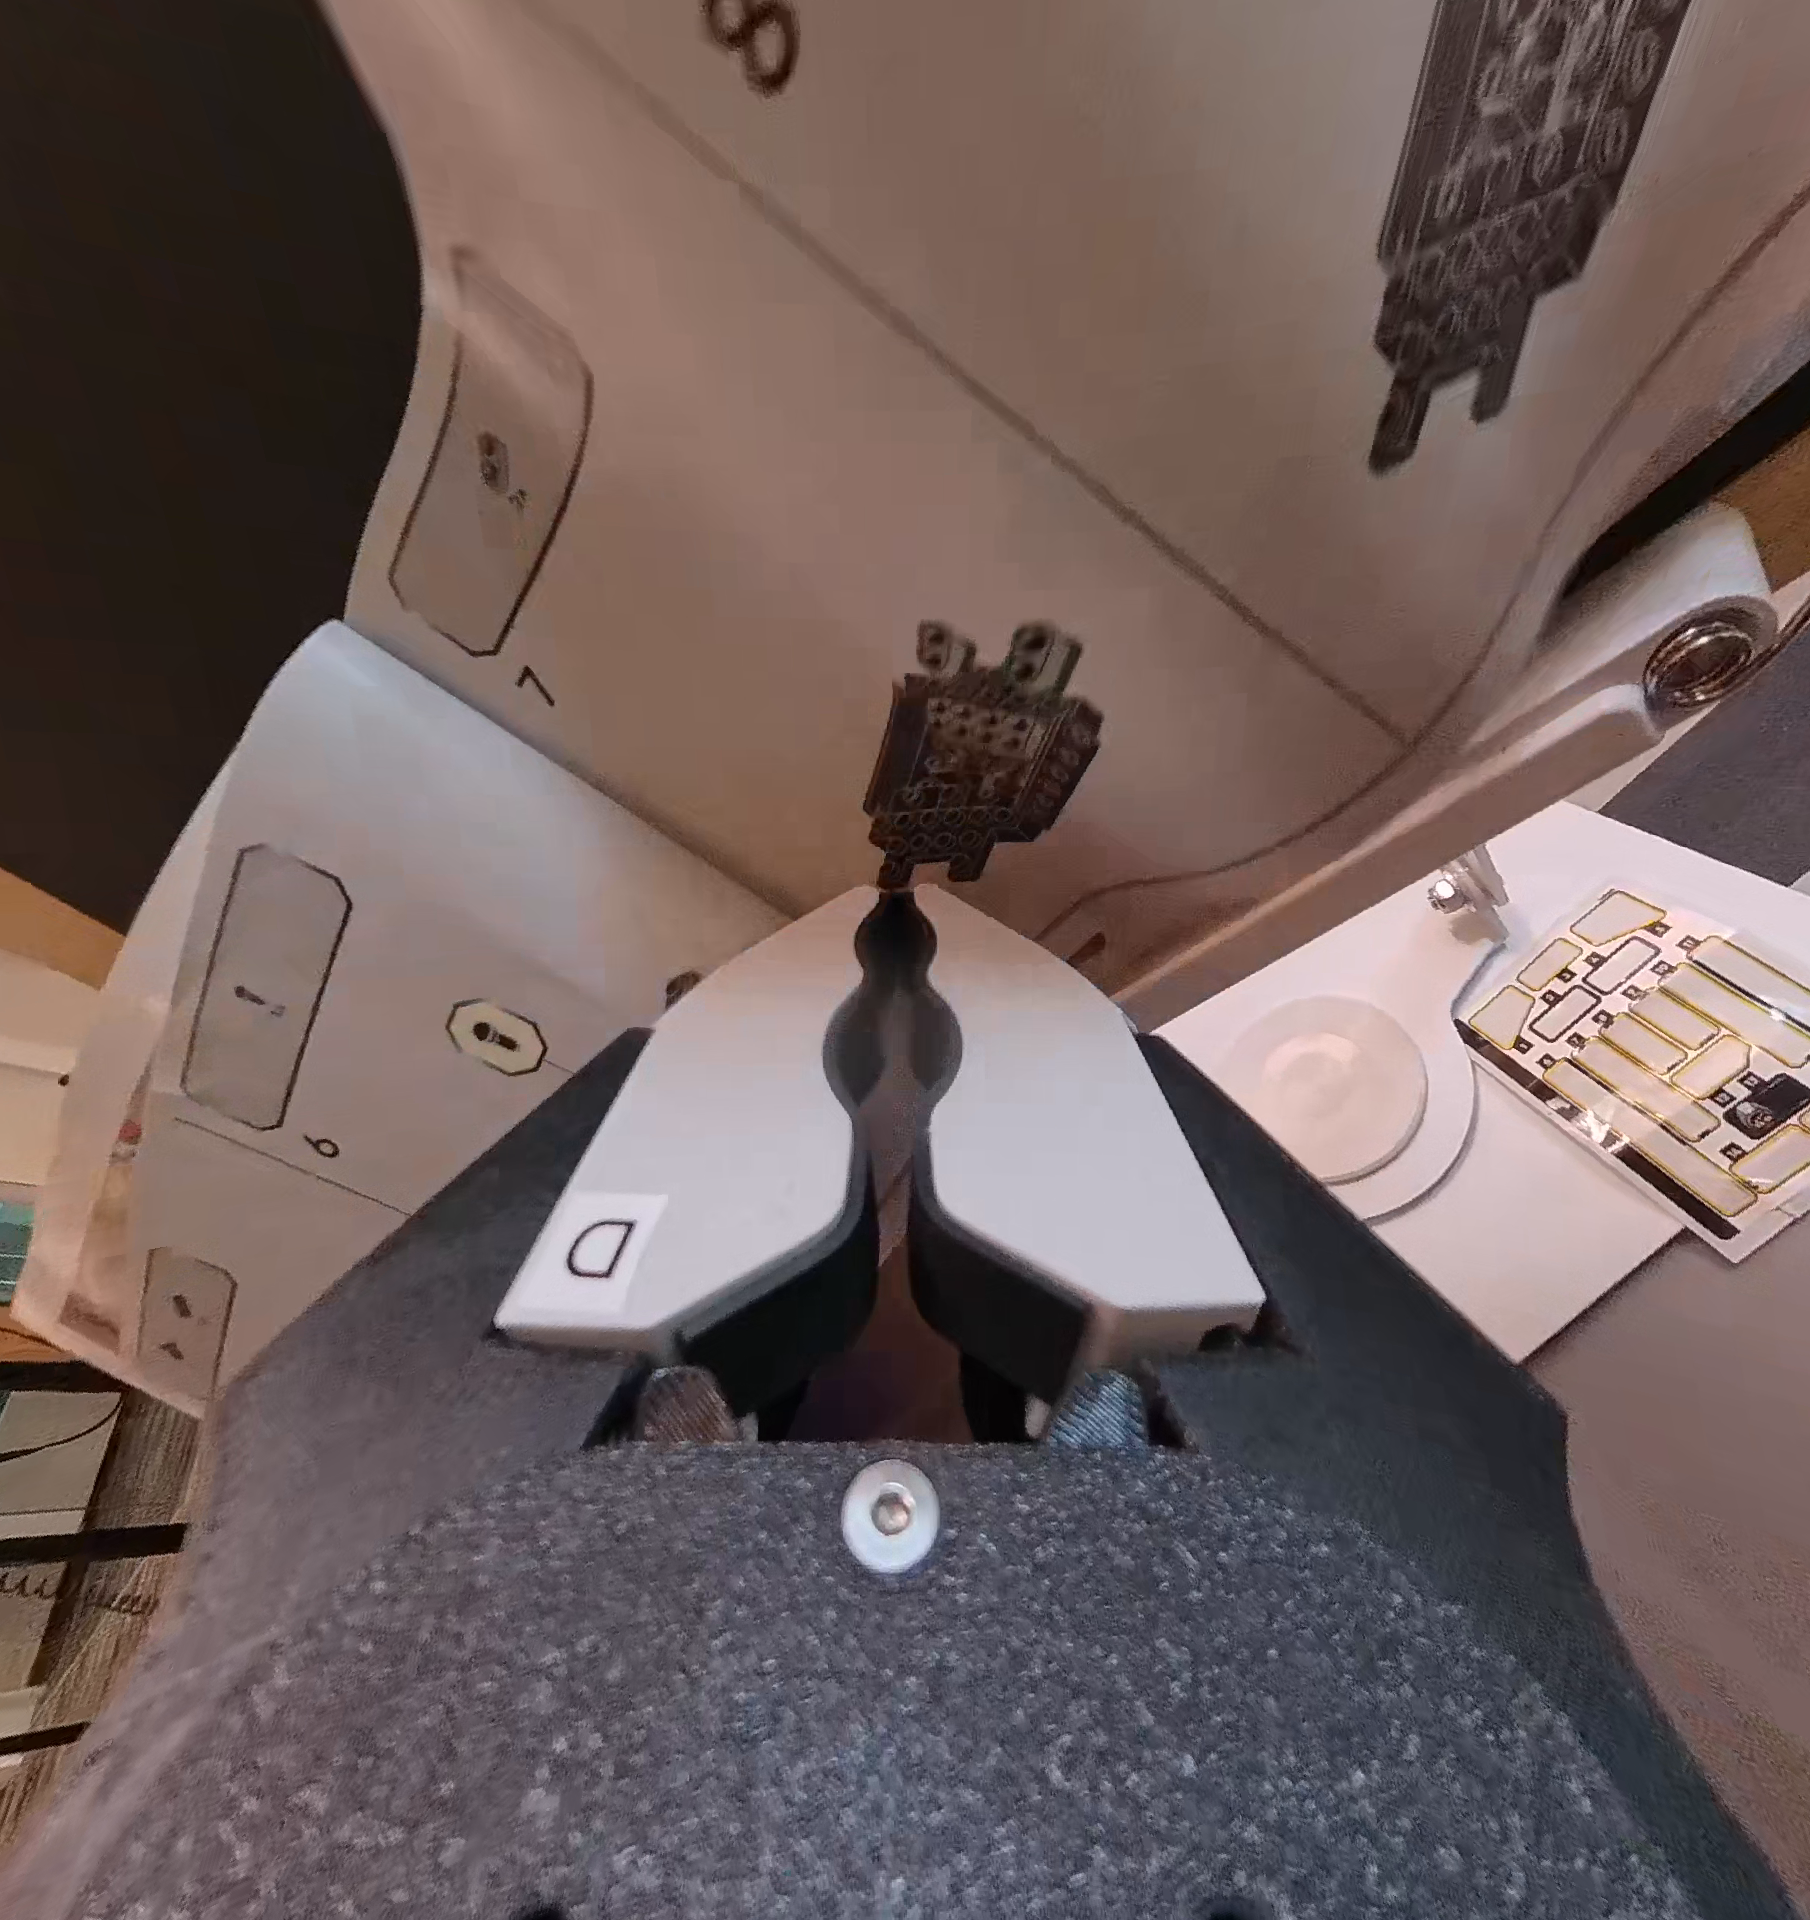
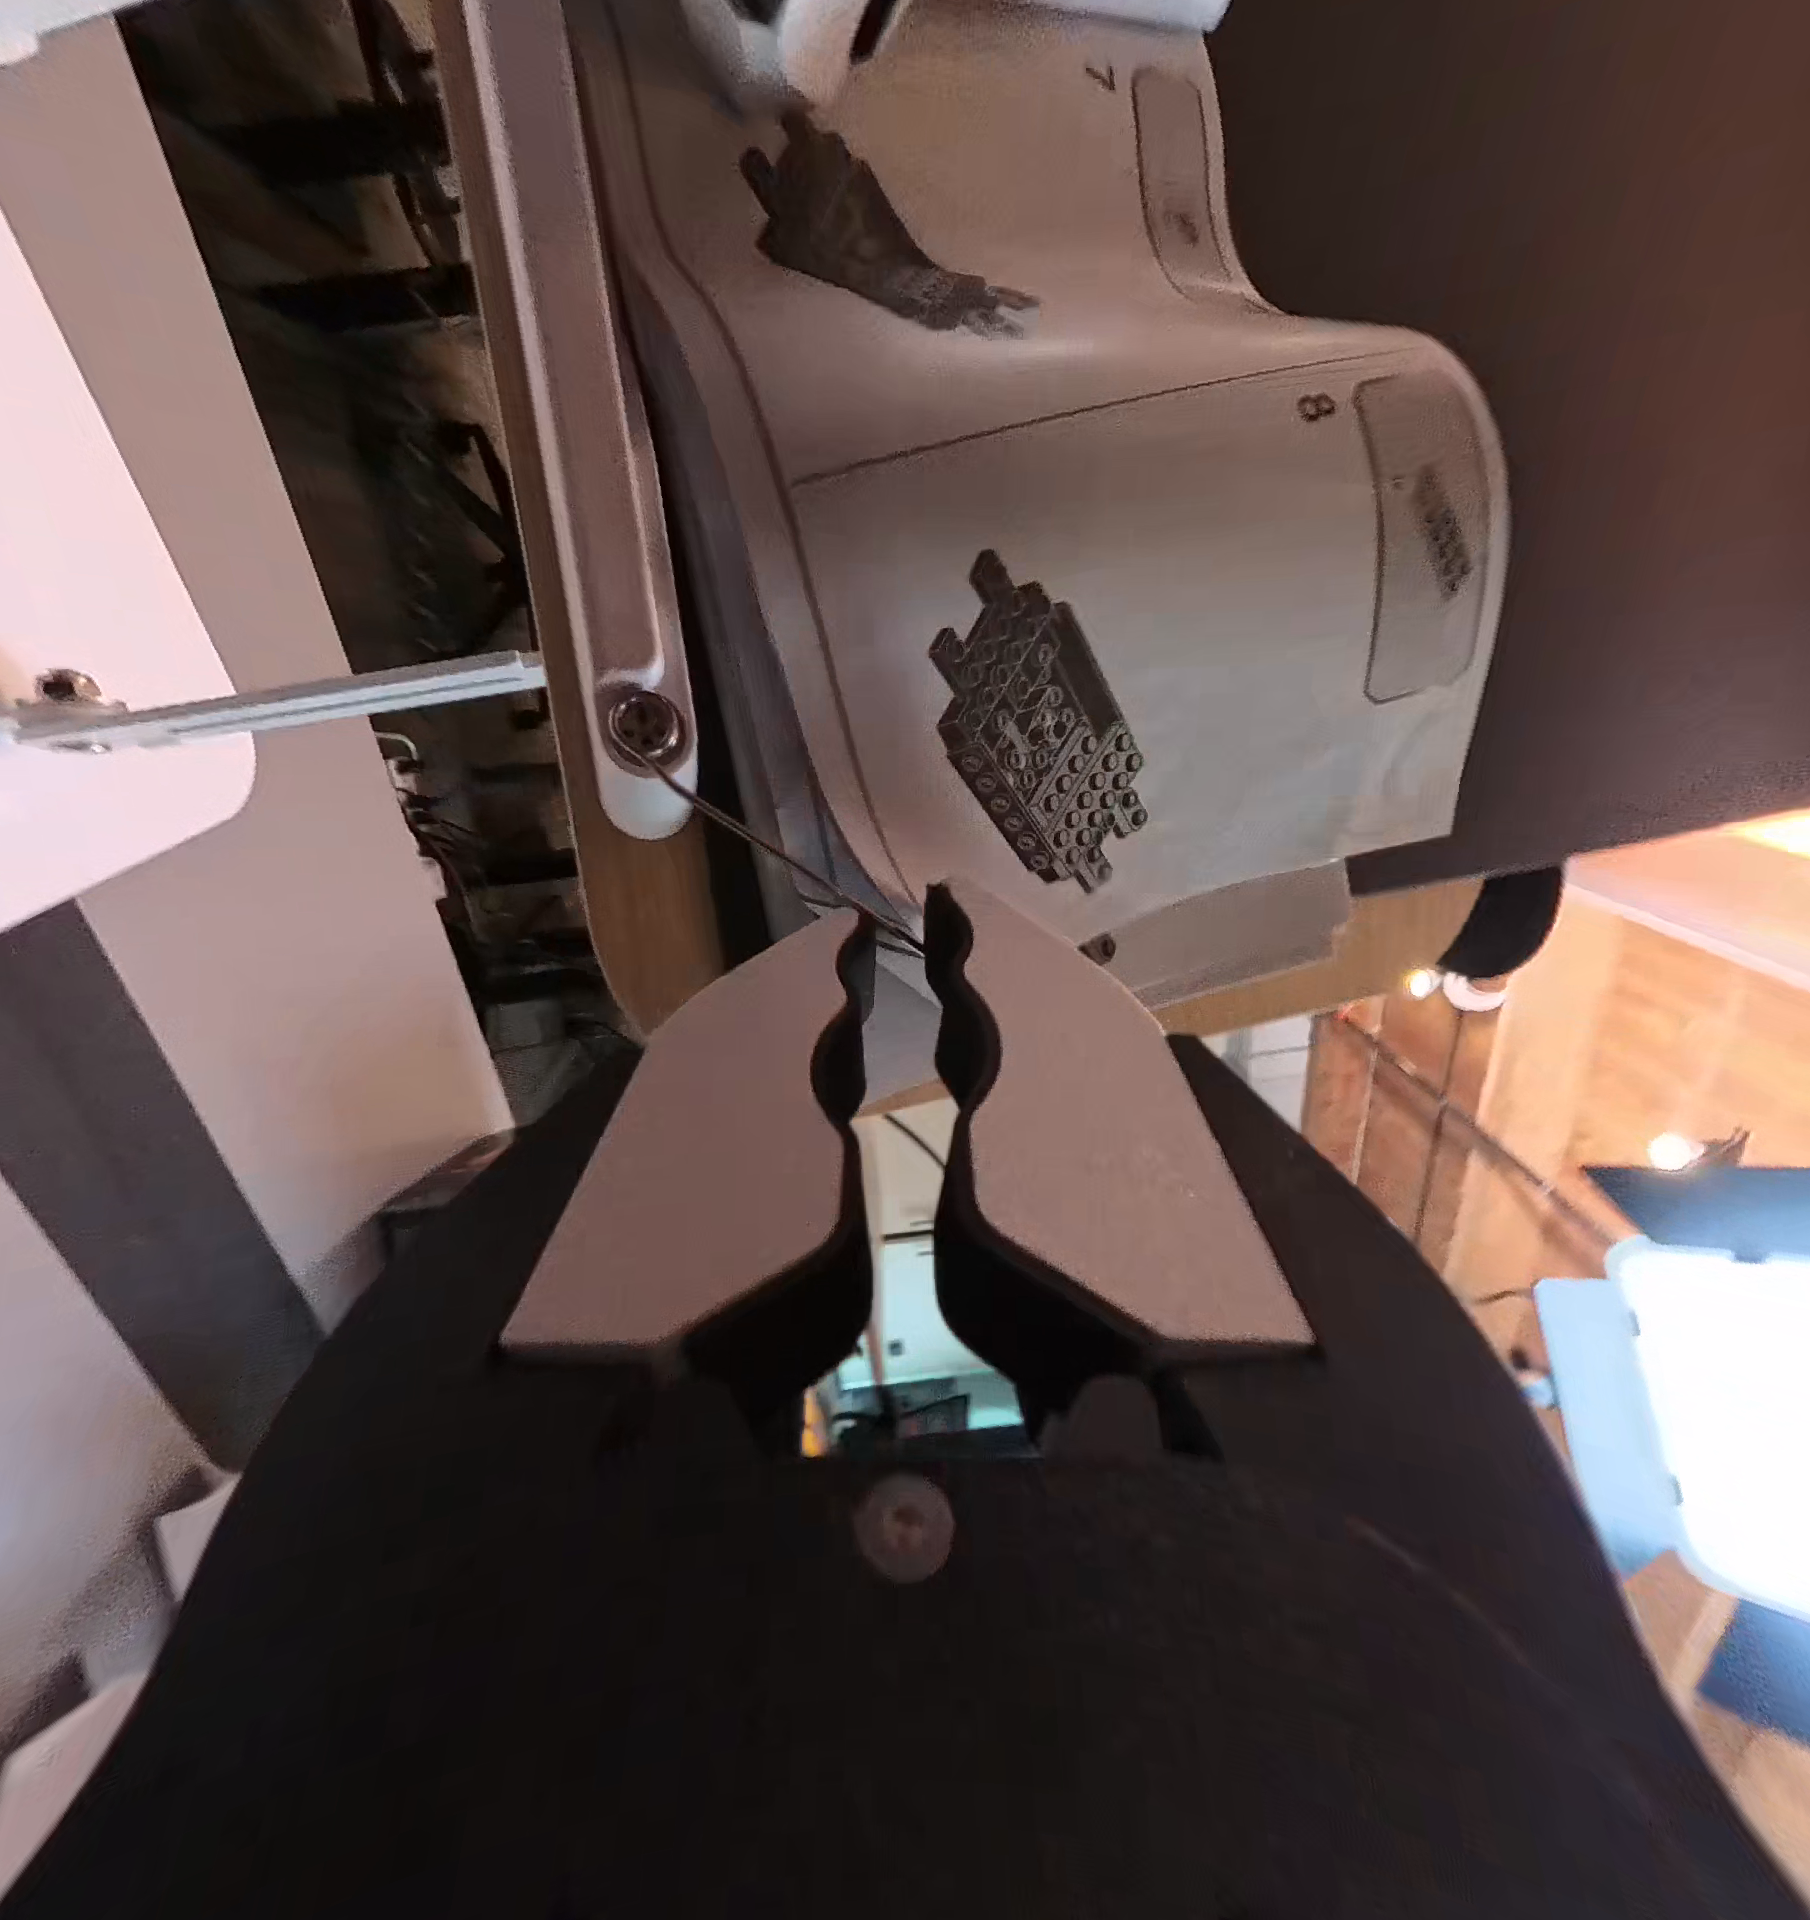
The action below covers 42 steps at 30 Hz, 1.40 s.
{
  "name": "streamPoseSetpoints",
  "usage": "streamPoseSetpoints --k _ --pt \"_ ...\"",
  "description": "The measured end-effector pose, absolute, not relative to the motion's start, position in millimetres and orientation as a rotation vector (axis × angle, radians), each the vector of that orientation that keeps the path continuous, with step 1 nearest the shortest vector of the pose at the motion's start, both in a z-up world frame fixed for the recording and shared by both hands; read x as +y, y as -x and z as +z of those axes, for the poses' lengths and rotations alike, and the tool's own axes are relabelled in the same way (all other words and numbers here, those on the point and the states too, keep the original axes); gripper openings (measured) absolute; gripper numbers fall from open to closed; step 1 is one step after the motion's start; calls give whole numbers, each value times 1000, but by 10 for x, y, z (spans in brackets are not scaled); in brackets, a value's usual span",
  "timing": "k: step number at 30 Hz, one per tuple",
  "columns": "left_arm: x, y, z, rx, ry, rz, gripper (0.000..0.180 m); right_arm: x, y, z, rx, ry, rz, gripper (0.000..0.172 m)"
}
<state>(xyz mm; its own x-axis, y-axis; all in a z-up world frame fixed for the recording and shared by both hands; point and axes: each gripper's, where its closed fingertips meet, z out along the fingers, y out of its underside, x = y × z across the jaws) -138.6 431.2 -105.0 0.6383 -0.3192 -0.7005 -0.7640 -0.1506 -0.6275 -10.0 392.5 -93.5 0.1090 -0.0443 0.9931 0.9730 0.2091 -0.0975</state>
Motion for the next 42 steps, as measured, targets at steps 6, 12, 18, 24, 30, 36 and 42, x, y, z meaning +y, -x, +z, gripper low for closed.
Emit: streamPoseSetpoints --k 6,12,18,24,30,36,42 --pt "4299 1381 -1058 877 1740 446 0 3936 95 -967 -1261 1063 -1029 8" --pt "4189 1224 -987 896 1674 355 0 3872 7 -1149 -1195 1126 -962 5" --pt "4084 825 -937 982 1593 274 0 3858 -2 -1195 -1206 1122 -968 4" --pt "4184 702 -987 946 1691 217 0 3792 13 -1218 -1222 1092 -968 2" --pt "4165 621 -989 968 1660 234 0 3783 105 -1013 -1225 1059 -988 6" --pt "4159 576 -985 966 1644 180 0 3952 259 -842 -1343 1026 -1053 9" --pt "4126 565 -978 966 1632 58 0 4099 517 -808 -1524 843 -1111 8"
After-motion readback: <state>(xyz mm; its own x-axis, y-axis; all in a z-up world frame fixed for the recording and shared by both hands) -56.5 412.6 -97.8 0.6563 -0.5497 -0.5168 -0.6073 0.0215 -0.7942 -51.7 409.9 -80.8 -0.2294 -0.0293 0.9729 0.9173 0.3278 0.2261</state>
